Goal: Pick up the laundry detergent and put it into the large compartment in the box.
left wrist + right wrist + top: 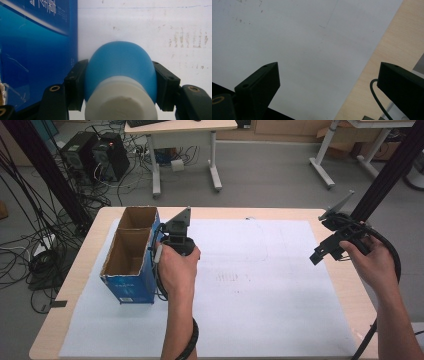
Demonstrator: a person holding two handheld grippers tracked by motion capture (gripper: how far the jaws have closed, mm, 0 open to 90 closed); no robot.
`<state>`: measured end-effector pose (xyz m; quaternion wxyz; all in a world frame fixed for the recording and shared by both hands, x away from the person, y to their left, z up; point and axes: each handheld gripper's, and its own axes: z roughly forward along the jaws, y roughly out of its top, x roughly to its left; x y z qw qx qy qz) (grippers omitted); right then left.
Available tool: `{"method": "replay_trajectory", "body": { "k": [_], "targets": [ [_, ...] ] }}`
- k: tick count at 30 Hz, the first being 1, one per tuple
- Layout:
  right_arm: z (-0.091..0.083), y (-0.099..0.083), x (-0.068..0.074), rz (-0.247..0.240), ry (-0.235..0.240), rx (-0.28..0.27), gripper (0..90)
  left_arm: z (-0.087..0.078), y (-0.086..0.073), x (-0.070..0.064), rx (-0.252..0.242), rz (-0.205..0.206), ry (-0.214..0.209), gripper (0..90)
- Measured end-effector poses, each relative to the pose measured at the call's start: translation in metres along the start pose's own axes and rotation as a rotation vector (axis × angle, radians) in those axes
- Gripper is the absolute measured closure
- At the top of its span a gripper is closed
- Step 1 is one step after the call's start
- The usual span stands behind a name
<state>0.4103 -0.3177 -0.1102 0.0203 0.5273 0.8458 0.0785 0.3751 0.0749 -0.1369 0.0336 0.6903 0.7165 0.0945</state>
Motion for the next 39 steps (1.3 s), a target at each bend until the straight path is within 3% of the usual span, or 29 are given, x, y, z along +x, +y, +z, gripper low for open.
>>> {"method": "replay_trajectory", "body": {
  "k": [19, 27, 39],
  "targets": [
    [0.000, 0.000, 0.004, -0.004, -0.005, 0.001, 4.4, -0.002, -0.004, 0.002, -0.006, 0.004, -0.007, 38.4],
    [0.000, 0.000, 0.005, 0.000, -0.006, 0.003, 4.4, -0.005, -0.005, 0.006, -0.004, 0.003, -0.036, 38.4],
    [-0.002, -0.002, 0.003, 0.004, -0.002, -0.004, 4.4, -0.034, -0.009, 0.004, -0.038, 0.014, -0.015, 38.4]
  ]
}}
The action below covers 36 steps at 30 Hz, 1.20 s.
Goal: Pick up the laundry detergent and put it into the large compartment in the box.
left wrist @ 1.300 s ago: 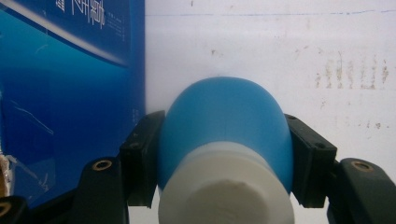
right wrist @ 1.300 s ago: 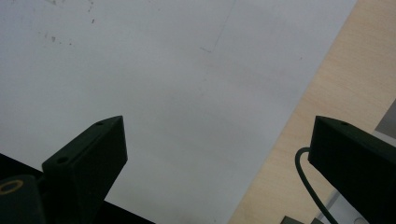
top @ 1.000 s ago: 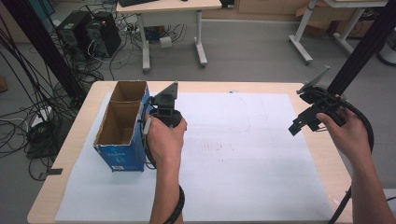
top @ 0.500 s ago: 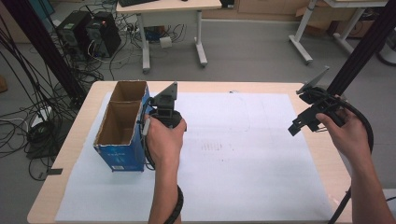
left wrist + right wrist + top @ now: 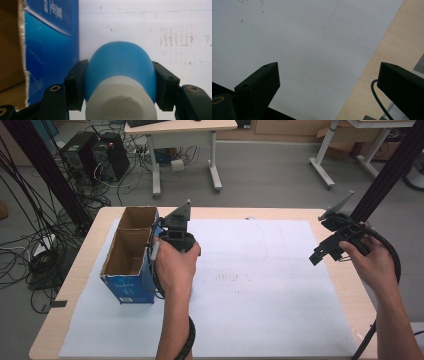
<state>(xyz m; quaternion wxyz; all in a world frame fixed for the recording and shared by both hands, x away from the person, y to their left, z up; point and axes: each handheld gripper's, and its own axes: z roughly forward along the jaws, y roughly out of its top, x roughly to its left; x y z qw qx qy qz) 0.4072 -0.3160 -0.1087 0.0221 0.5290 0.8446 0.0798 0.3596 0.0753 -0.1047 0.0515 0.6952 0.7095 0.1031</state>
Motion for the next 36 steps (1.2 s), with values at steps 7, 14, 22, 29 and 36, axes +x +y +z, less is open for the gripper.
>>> {"method": "replay_trajectory", "body": {
  "k": [7, 14, 22, 29, 36],
  "targets": [
    [-0.002, -0.002, -0.003, 0.005, 0.011, -0.006, 4.4, -0.030, -0.002, 0.001, -0.025, 0.007, 0.006, 38.4],
    [-0.003, -0.004, -0.006, 0.005, 0.015, -0.008, 4.4, -0.064, -0.004, 0.006, -0.049, 0.017, 0.001, 38.4],
    [-0.005, -0.005, -0.007, 0.005, 0.018, -0.008, 4.4, -0.094, -0.004, 0.027, -0.071, 0.008, -0.041, 38.4],
    [-0.008, -0.005, -0.005, 0.009, 0.008, -0.013, 4.4, -0.121, -0.003, 0.044, -0.092, -0.003, -0.065, 38.4],
    [-0.010, -0.001, 0.003, -0.004, 0.003, -0.010, 4.4, -0.145, 0.002, 0.053, -0.109, -0.015, -0.051, 38.4]
  ]
}}
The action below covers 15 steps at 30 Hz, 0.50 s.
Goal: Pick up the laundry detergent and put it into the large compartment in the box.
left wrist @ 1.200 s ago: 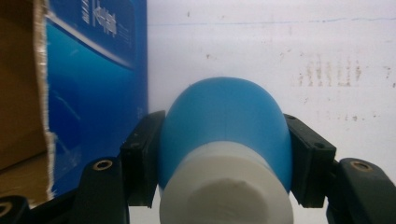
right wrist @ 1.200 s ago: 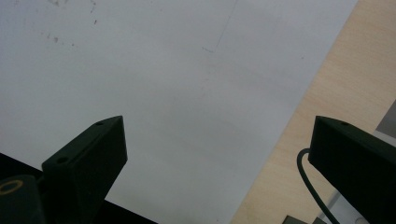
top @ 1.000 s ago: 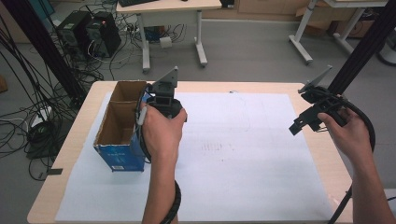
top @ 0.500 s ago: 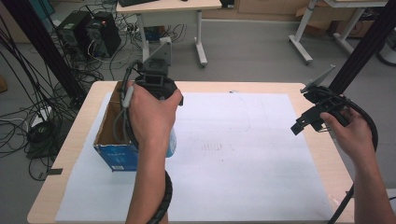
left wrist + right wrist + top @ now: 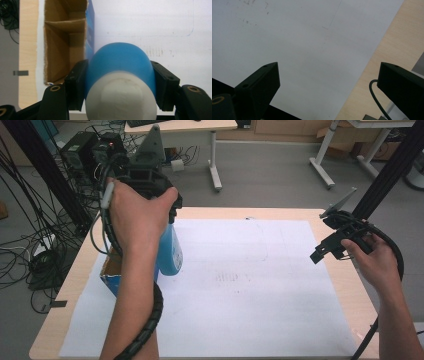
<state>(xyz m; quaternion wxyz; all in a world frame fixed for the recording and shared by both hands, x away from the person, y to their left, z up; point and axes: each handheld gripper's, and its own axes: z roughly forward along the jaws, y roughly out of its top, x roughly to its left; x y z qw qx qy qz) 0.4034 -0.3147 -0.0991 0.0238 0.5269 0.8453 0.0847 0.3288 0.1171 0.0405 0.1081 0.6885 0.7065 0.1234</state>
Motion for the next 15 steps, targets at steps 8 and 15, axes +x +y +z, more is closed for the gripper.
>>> {"method": "replay_trajectory", "body": {
  "k": [8, 15],
  "targets": [
    [0.000, 0.001, 0.003, 0.004, -0.015, -0.002, 4.4, -0.021, 0.007, 0.017, -0.025, -0.031, 0.002, 38.4],
    [0.001, 0.007, 0.008, 0.000, -0.025, 0.009, 4.4, -0.039, 0.014, 0.030, -0.049, -0.050, 0.007, 38.4]
  ]
}}
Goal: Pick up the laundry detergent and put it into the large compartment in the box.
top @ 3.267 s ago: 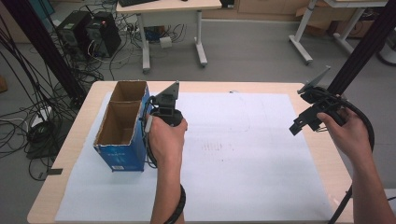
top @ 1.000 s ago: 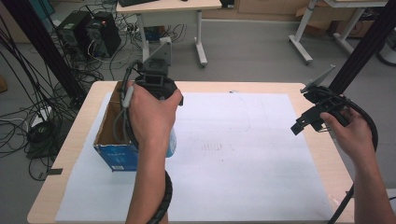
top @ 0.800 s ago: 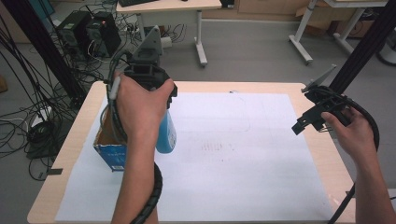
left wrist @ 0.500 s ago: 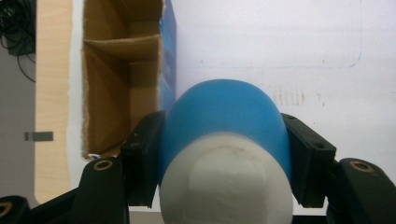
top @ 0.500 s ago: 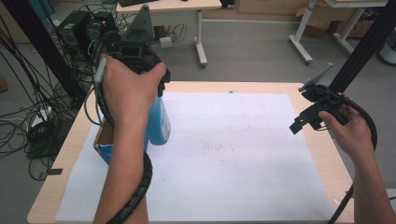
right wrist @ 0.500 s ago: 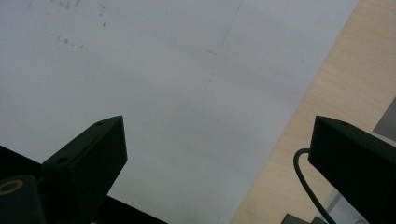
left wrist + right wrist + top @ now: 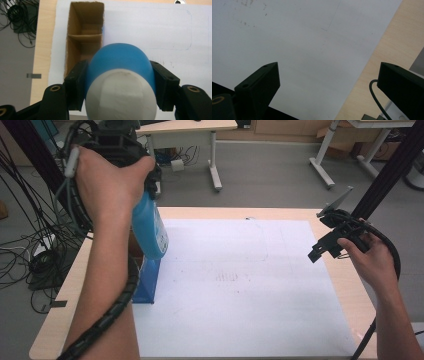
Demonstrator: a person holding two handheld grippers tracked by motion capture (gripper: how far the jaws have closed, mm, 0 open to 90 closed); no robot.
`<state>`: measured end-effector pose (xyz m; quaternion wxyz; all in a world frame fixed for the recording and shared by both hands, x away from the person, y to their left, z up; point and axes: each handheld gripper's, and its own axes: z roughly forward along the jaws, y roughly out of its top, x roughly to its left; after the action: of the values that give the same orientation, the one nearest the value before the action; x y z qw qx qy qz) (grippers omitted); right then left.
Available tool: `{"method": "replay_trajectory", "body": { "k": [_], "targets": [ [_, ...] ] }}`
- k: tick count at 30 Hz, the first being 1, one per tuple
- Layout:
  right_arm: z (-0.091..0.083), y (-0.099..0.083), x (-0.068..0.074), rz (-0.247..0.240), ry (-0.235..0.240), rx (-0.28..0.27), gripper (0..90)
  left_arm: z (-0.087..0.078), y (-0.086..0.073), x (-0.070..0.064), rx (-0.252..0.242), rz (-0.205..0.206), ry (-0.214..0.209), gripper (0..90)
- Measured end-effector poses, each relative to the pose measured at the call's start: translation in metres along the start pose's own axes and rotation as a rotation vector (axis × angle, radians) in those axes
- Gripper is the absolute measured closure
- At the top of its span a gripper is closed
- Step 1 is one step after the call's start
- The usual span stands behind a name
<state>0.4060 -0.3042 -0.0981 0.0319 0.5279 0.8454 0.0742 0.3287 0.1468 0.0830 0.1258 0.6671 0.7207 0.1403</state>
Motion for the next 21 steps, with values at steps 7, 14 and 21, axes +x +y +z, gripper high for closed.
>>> {"method": "replay_trajectory", "body": {
  "k": [7, 14, 21],
  "targets": [
    [0.000, 0.003, 0.001, 0.006, -0.007, 0.001, 4.4, -0.017, 0.004, 0.009, -0.041, -0.027, 0.050, 38.4],
    [0.002, 0.007, 0.004, 0.009, -0.010, 0.006, 4.4, -0.015, 0.012, 0.023, -0.039, -0.045, 0.065, 38.5],
    [0.005, 0.011, 0.006, 0.005, -0.017, 0.012, 4.4, -0.003, 0.021, 0.029, -0.034, -0.050, 0.094, 38.6]
  ]
}}
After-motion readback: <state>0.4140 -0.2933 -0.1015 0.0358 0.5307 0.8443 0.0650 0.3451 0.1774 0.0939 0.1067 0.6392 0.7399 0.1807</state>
